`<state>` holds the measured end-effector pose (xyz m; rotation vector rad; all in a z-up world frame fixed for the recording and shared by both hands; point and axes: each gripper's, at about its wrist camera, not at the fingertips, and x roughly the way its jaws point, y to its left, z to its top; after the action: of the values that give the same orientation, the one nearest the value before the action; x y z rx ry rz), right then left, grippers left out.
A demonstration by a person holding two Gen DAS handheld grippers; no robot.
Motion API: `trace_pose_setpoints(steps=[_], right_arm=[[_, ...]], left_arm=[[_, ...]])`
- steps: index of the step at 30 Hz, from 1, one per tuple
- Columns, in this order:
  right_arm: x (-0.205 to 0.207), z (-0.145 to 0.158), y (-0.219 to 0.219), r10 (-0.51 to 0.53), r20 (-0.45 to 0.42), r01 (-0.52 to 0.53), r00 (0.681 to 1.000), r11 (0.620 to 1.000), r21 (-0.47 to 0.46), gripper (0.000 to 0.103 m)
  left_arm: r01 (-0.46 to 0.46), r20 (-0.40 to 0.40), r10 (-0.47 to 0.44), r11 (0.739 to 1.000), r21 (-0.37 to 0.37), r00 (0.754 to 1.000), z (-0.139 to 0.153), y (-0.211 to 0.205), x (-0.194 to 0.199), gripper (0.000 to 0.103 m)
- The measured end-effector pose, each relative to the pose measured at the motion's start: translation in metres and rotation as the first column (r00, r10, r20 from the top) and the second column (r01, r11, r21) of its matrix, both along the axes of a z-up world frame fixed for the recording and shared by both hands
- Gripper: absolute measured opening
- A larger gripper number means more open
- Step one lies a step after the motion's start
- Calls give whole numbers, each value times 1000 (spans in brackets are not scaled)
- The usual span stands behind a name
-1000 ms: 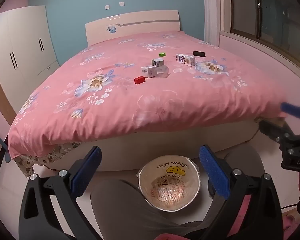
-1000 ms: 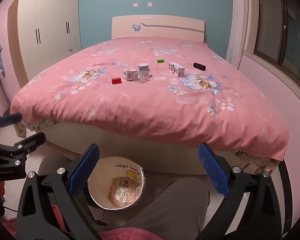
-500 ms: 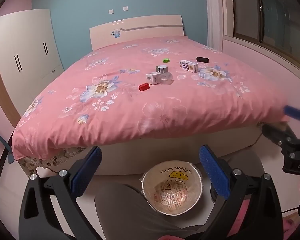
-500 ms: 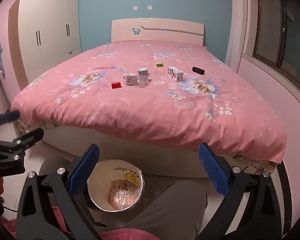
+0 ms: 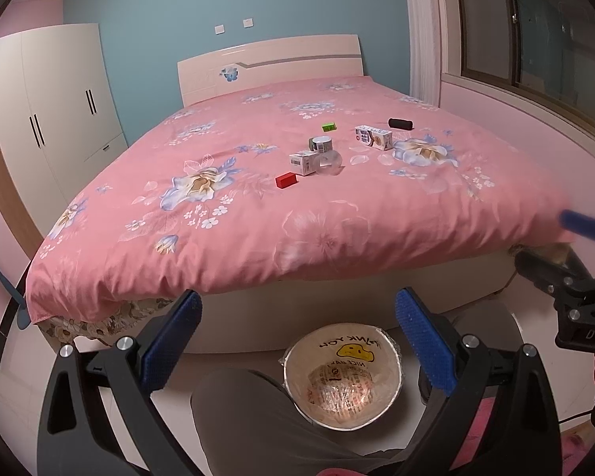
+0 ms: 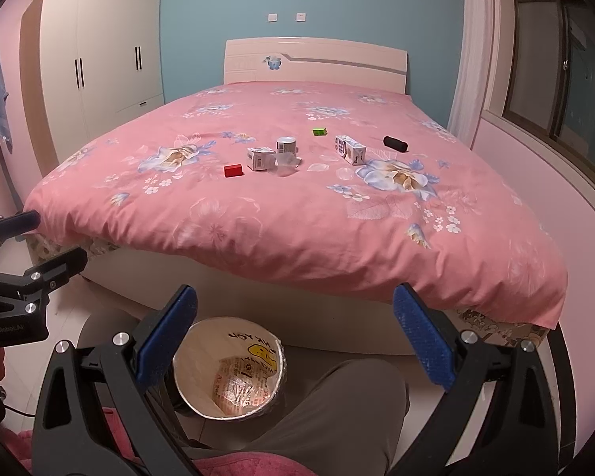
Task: Collect trash
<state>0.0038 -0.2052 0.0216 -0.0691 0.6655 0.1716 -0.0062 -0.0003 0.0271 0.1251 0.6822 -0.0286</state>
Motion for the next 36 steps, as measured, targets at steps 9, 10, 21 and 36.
trace_pose_setpoints(steps=[9, 10, 21, 36], right_arm=[[0, 0, 0, 1, 1, -1, 1000, 1000, 0, 96], [0, 0, 0, 1, 2, -1, 1000, 1000, -1, 96], [0, 1, 0, 1, 0, -1, 1000, 1000, -2, 96], [-1, 0, 0, 1, 0, -1, 1000, 1000, -3, 96]], left_arm=[[-1, 2, 1, 1000, 2, 1000, 2, -1, 1, 100], [-1, 5, 1, 1000, 4, 1000, 1, -3, 0, 100], [-1, 4, 1, 1000, 5, 1000, 3, -2, 0, 100], [1, 5, -1, 1000, 10, 1000, 2, -5, -2, 100]])
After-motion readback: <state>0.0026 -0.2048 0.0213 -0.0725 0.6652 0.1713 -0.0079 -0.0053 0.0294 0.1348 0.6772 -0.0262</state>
